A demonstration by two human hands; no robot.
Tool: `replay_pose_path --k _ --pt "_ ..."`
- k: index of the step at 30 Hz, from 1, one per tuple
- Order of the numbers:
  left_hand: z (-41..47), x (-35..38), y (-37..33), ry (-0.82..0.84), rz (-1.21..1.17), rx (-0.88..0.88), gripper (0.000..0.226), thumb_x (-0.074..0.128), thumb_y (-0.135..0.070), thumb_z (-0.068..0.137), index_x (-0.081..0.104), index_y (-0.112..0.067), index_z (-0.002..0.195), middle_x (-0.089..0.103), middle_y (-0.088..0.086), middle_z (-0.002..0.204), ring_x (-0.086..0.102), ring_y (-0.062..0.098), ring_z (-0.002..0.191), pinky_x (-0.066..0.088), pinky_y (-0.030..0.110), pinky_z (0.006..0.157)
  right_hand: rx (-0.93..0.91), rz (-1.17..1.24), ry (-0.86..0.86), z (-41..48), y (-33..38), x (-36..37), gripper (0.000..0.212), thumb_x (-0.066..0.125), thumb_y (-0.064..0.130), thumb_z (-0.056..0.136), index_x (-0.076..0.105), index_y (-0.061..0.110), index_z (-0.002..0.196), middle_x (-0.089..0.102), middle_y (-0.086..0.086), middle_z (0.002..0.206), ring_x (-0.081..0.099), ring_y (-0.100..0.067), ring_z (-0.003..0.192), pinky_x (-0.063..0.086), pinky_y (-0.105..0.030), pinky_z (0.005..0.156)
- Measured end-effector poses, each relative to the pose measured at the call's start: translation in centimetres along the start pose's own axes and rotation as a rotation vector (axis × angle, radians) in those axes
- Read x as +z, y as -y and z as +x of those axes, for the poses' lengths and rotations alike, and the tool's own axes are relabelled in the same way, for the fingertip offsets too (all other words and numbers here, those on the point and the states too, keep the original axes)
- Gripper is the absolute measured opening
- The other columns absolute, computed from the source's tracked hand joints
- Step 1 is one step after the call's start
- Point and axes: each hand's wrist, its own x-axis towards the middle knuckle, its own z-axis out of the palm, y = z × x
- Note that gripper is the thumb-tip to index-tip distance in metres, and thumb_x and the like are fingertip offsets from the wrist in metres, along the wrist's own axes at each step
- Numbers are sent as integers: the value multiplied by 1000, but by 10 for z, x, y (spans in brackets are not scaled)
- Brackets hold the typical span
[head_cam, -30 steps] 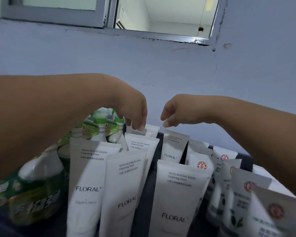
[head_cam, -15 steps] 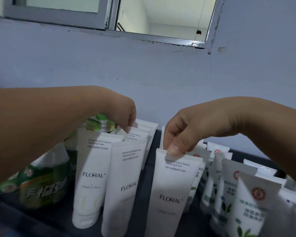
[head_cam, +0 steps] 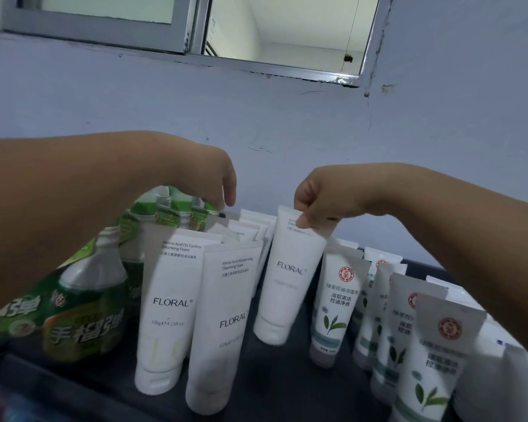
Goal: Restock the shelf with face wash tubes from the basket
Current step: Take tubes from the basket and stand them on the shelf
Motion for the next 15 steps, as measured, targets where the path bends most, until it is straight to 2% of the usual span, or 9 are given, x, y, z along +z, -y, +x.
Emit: replay_pose_path --k 3,5,7,10,12,15 --pt "-8 -5 2 -50 -78 10 12 70 -20 82 70 -31 86 67 -2 94 49 8 59 36 23 54 40 -69 -38 17 -2 8 19 66 22 87 53 14 74 52 -5 70 40 -18 61 32 -24 56" --pt "-11 -6 2 -59 -119 14 11 70 -20 82 71 -30 86 69 -2 93 50 8 58 36 23 55 63 -129 -52 27 -4 15 25 66 21 87 49 15 70 48 -1 65 35 -16 54 28 -22 48" --pt "-13 -6 2 -53 -137 17 10 71 -21 81 71 -31 84 70 -2 91 55 9 64 40 24 61 79 -171 -56 36 -5 21 28 66 20 88 48 17 66 46 1 62 35 -14 53 29 -23 48" --pt "-14 -4 1 -42 -137 11 9 71 -23 81 72 -30 86 71 -4 89 63 13 81 49 29 80 94 -187 -44 46 -8 26 29 67 20 88 50 19 64 49 4 64 39 -12 57 32 -24 53" --pt "-15 -2 1 -36 -142 11 10 71 -23 82 73 -28 90 72 -5 90 64 14 88 50 31 88 100 -186 -30 49 -9 30 29 67 21 88 50 19 65 48 5 64 39 -12 57 32 -24 53" --pt "-18 1 0 -27 -165 18 9 71 -20 82 73 -26 89 68 -7 81 59 12 75 47 26 75 92 -203 -15 52 -6 36 19 65 22 89 54 17 74 46 6 65 38 -10 57 32 -23 54"
